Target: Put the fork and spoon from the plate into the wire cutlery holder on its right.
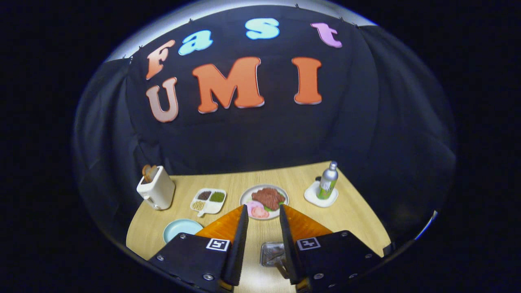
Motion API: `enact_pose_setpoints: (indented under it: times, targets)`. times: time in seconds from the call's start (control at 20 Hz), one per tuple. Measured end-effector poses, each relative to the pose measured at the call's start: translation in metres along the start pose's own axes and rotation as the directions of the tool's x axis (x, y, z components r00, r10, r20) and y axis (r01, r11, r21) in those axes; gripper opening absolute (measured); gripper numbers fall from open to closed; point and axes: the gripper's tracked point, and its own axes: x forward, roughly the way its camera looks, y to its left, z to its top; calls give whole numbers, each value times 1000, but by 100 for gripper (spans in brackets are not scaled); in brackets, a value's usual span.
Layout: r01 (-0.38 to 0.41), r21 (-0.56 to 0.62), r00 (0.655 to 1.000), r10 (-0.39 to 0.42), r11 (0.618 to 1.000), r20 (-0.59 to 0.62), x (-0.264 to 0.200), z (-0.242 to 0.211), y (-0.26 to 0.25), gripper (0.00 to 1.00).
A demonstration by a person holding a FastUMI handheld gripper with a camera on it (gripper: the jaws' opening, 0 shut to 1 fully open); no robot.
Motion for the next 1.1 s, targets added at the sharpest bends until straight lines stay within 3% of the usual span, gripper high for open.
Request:
enact_pose_setpoints:
  times: [0.1,0.3,0.8,1.1]
  targets:
    - [5,-27,992,-2,1000,123,-13,37,4,59]
    - [20,-48,949,-4,999,316,-37,86,16,76]
    - [64,-98,860,-5,993,510,-73,140,43,90]
    - [41,-83,852,8,996,524,-74,140,51,91]
